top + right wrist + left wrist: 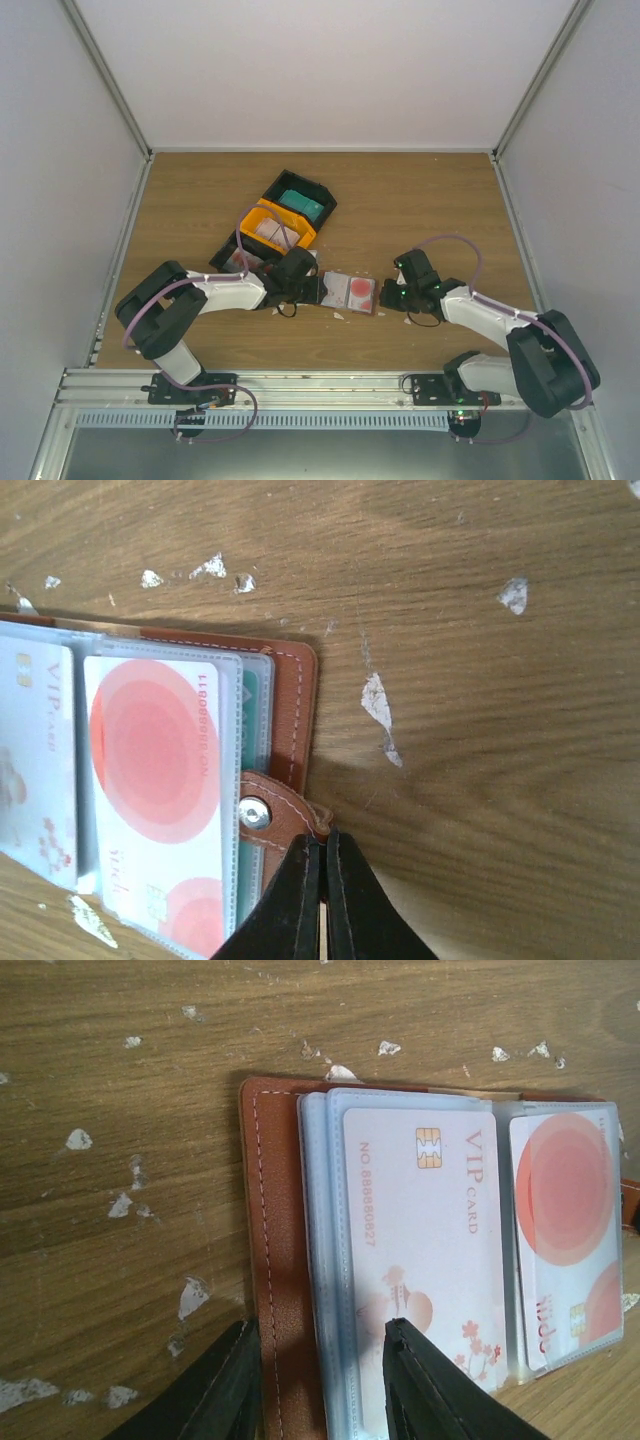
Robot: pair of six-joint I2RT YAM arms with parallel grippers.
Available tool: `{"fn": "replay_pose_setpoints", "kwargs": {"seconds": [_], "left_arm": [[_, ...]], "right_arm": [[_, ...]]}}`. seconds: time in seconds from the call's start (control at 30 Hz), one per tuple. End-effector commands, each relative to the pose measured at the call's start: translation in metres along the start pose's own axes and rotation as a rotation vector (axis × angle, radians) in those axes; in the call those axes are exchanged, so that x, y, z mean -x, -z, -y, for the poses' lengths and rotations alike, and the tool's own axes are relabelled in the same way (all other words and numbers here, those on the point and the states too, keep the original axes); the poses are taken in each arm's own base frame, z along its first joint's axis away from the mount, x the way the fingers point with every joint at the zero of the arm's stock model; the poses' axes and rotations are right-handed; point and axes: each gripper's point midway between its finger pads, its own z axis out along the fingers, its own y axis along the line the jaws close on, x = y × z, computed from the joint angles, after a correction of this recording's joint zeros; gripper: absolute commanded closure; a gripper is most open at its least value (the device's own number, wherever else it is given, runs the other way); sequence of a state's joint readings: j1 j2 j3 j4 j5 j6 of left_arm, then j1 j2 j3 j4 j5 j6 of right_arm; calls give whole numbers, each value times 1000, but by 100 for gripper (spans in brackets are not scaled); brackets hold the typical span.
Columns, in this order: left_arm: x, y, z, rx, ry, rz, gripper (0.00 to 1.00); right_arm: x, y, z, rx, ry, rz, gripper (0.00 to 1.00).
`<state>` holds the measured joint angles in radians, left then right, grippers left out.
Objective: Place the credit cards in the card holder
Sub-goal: Close the card holder at the center of the board.
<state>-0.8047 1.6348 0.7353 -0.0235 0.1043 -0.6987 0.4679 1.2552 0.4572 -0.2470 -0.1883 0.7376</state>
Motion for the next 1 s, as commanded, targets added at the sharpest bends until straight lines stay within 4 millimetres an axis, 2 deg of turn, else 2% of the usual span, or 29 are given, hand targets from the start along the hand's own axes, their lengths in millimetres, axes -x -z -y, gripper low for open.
{"fn": "replay_pose_setpoints", "kwargs": {"seconds": [0.0,0.17,0.4,0.63,0.77,0.83,0.97], "left_arm": [[-8,-9,4,-45,-11,-33,64],[-9,-11,14,-99,-20,-44,64],[-12,-18,20,-135,-28,-67,64],[-12,-29,27,-168,-23,-90,64],[-10,-36,37,-212,-34,-98,65],[-8,-39,45,-252,-59,-92,65],[-7,-46,48,-274,-57,-90,67]], "right_arm": [[11,13,-8,4,9,24,99],[20,28,-17,14,17,49,100],[33,51,-42,94,42,90,100],[38,64,-65,191,67,92,100],[42,62,-76,247,83,100,100],[42,56,-80,278,81,93,100],[41,44,-88,349,65,81,100]]}}
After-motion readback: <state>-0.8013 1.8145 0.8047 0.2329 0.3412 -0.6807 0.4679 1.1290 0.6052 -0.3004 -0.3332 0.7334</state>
